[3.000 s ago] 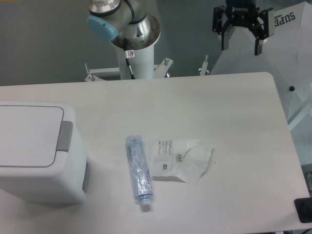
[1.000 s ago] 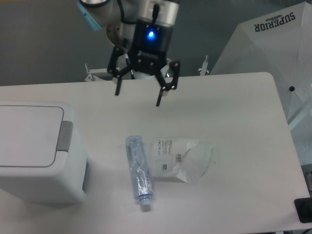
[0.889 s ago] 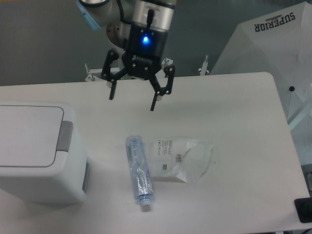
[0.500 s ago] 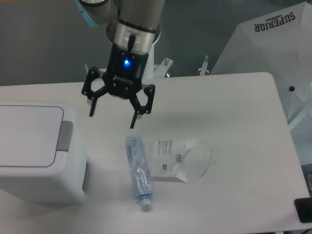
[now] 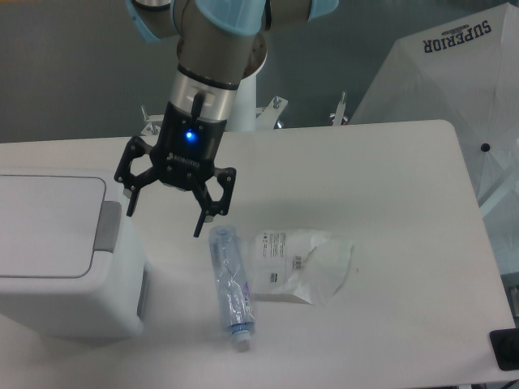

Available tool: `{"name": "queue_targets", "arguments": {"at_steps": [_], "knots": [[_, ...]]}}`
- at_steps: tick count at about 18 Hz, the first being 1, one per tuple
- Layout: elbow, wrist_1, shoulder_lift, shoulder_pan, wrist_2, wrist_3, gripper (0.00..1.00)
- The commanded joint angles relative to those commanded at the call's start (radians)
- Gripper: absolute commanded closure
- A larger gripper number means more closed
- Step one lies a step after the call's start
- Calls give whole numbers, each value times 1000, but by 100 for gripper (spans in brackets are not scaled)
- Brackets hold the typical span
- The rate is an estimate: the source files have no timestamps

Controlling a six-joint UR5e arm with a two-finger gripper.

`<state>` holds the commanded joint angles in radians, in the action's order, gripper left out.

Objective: Open the trash can
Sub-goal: 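Lower the open gripper toward the lid edge of the white trash can, then press the gripper fingers against the lid edge to flip it open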

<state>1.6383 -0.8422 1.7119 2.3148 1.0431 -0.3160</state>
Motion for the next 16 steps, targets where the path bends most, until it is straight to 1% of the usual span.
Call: {"name": "queue_targets", "arguments": {"at_steps": [7,16], "knots": [[3,5,14,-15,2,-2,0],[6,5,17,-21,2,-3,0]]}}
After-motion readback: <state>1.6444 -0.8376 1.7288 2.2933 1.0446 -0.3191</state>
